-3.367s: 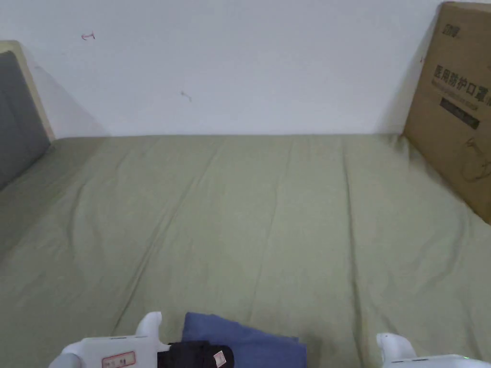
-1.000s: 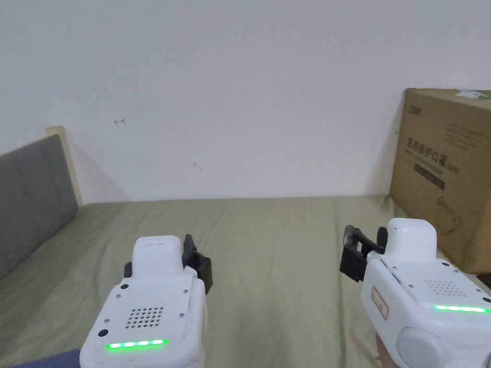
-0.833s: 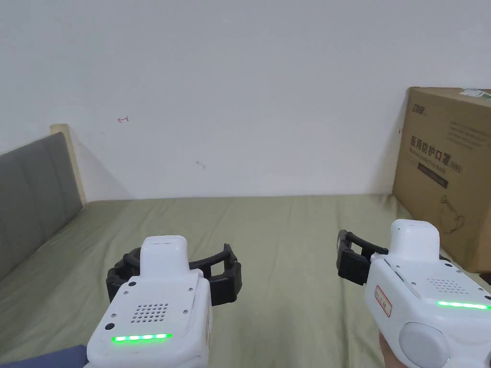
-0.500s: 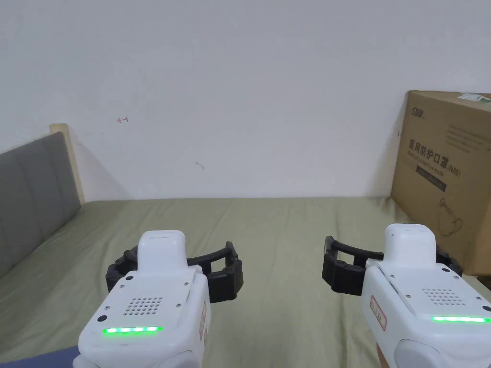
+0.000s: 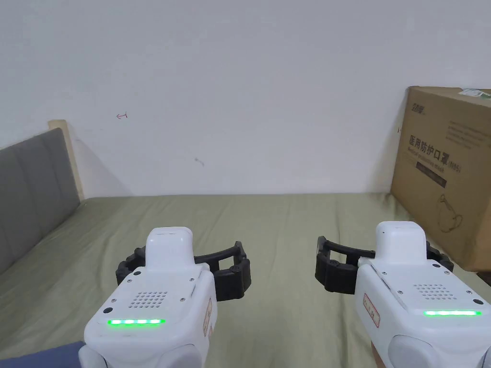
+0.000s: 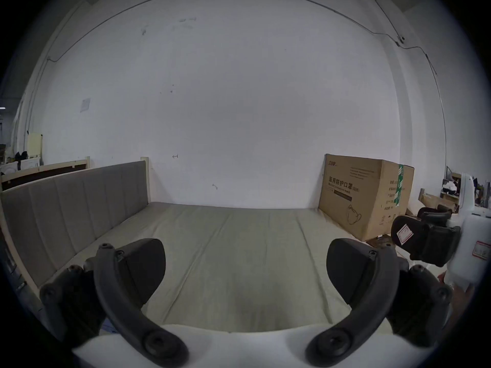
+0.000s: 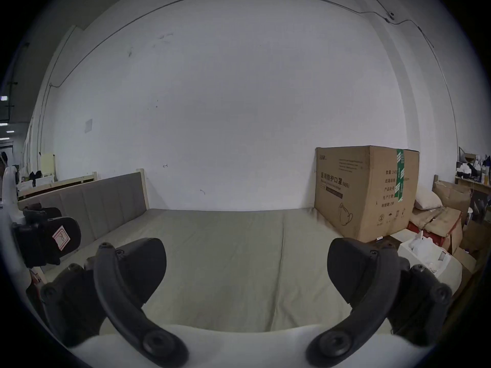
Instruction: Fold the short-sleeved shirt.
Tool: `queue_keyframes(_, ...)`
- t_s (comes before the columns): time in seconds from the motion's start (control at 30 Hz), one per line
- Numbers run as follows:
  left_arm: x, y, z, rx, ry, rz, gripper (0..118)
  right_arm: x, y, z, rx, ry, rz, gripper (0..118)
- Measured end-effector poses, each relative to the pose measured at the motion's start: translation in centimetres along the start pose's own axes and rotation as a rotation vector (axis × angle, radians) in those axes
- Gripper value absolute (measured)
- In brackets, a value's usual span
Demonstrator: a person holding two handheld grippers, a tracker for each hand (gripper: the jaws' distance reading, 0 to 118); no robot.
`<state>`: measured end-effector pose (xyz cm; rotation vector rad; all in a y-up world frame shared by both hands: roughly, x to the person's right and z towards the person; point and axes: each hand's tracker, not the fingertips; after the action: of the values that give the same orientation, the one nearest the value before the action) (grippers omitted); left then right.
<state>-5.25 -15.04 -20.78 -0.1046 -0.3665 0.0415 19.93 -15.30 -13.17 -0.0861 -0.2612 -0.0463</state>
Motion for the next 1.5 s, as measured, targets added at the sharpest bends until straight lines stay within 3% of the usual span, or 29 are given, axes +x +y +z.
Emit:
queue_keyframes(0.4,-0.9,0.2,0.1,-0.012,-0.045,0.104,118,0.0,-0.5,-0.6,-0.033,-0.01,0.004,118)
queue_keyframes(0.53,-0.6,0.3,-0.1,-0.018,0.012,0.074,118,0.0,-0.6,-0.7,-0.039,-0.011,-0.007,118)
queue_keyframes(0.9,-0.5,-0.3,0.5,-0.035,-0.022,0.106,118,0.2,-0.8,-0.8,-0.053,-0.007,-0.032,118)
queue_keyframes(1.37,0.0,-1.0,-0.2,-0.061,-0.037,0.169,118,0.0,-1.0,-0.6,-0.06,-0.008,0.012,118)
queue_keyframes(1.5,-0.5,-1.2,-1.2,-0.099,-0.065,0.243,118,0.0,-1.0,-0.7,-0.053,-0.012,0.008,118)
